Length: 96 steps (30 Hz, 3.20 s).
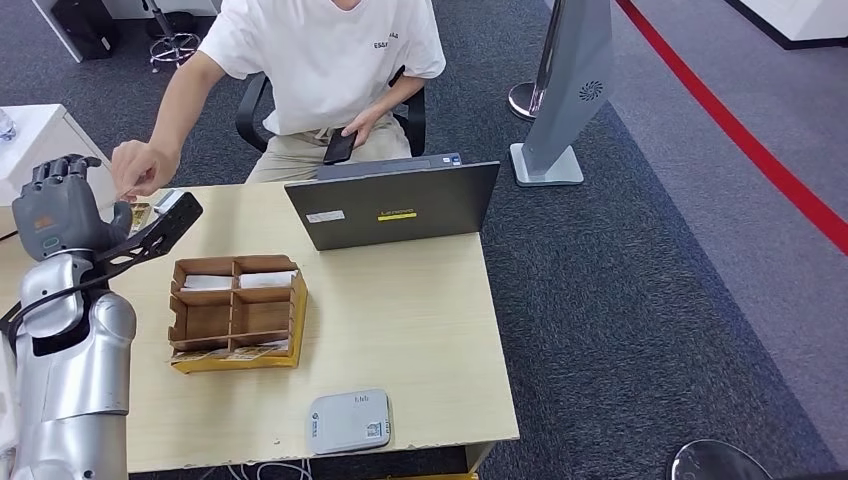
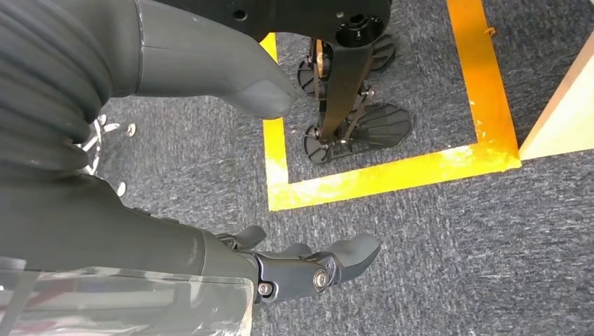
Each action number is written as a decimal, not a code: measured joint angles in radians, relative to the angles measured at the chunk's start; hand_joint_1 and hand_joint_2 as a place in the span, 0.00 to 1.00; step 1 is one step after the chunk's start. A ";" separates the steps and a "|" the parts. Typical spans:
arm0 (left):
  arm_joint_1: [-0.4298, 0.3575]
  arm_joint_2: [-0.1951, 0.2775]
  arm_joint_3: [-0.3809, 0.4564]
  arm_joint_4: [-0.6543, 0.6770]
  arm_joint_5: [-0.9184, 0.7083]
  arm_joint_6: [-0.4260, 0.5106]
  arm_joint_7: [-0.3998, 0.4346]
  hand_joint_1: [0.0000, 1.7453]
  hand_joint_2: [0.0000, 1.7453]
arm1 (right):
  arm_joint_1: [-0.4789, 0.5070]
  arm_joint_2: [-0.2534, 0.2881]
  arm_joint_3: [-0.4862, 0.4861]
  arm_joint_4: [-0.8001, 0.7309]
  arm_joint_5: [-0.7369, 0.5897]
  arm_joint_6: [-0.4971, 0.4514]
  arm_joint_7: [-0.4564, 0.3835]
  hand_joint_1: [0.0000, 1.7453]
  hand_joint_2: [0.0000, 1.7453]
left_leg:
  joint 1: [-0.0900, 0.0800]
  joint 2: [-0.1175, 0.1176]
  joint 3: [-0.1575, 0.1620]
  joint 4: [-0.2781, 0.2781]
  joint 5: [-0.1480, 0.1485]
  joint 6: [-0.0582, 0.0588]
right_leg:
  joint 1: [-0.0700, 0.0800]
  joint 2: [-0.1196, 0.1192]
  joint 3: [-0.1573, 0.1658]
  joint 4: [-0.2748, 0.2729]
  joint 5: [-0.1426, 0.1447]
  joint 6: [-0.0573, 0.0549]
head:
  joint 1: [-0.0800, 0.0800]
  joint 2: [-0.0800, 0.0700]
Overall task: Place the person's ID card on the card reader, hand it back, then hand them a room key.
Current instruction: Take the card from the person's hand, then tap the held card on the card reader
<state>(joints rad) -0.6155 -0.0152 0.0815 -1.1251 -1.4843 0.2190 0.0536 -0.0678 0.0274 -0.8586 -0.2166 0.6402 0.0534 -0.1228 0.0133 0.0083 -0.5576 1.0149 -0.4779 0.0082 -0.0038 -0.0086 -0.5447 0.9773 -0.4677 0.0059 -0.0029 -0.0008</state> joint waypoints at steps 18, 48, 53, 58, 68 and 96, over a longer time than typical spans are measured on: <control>-0.002 0.006 0.000 0.021 0.000 0.000 -0.032 1.00 1.00 | 0.000 0.000 -0.014 0.000 0.033 -0.001 0.006 0.00 1.00 | 0.000 0.000 0.000 0.000 0.000 0.000 | 0.000 0.000 0.000 0.000 0.000 0.000 | 0.000 0.000; 0.047 -0.046 -0.024 -0.042 0.016 -0.020 -0.111 1.00 1.00 | 0.000 0.000 -0.042 0.000 0.038 -0.005 0.008 0.00 1.00 | -0.001 0.000 -0.001 0.000 0.000 0.000 | -0.001 0.000 -0.001 0.000 0.000 0.000 | 0.000 0.000; 0.190 -0.077 -0.137 -0.241 0.111 -0.063 -0.152 1.00 1.00 | 0.001 0.006 -0.072 0.000 0.030 -0.021 0.014 0.00 1.00 | -0.002 0.000 -0.002 0.000 -0.001 0.000 | -0.002 0.000 -0.001 0.000 0.000 0.001 | 0.000 0.000; 0.336 -0.064 -0.258 -0.401 0.169 -0.055 -0.163 1.00 1.00 | 0.005 0.012 -0.099 0.000 0.036 -0.034 0.017 0.00 1.00 | -0.002 0.000 -0.002 0.000 -0.002 0.000 | -0.002 0.000 -0.002 0.000 -0.001 0.002 | 0.000 0.000; 0.439 -0.033 -0.412 -0.489 0.206 -0.059 -0.185 1.00 1.00 | 0.005 0.017 -0.135 0.000 0.041 -0.037 0.006 0.00 1.00 | -0.002 -0.001 -0.002 0.000 -0.001 0.000 | -0.002 0.000 -0.002 0.000 -0.001 0.002 | 0.000 0.000; 0.664 -0.029 -0.540 -0.429 0.273 -0.055 -0.229 1.00 1.00 | 0.004 0.035 -0.184 -0.001 0.080 -0.053 0.009 0.00 1.00 | -0.002 -0.001 -0.002 0.000 -0.001 0.000 | -0.002 -0.001 -0.002 0.000 -0.001 0.002 | 0.000 0.000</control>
<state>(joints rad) 0.0489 -0.0445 -0.4587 -1.5543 -1.2116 0.1637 -0.1752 -0.0634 0.0628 -1.0428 -0.2174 0.7206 0.0000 -0.1141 0.0114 0.0077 -0.5601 1.0147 -0.4789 0.0082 -0.0061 -0.0092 -0.5468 0.9773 -0.4690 0.0077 -0.0029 -0.0008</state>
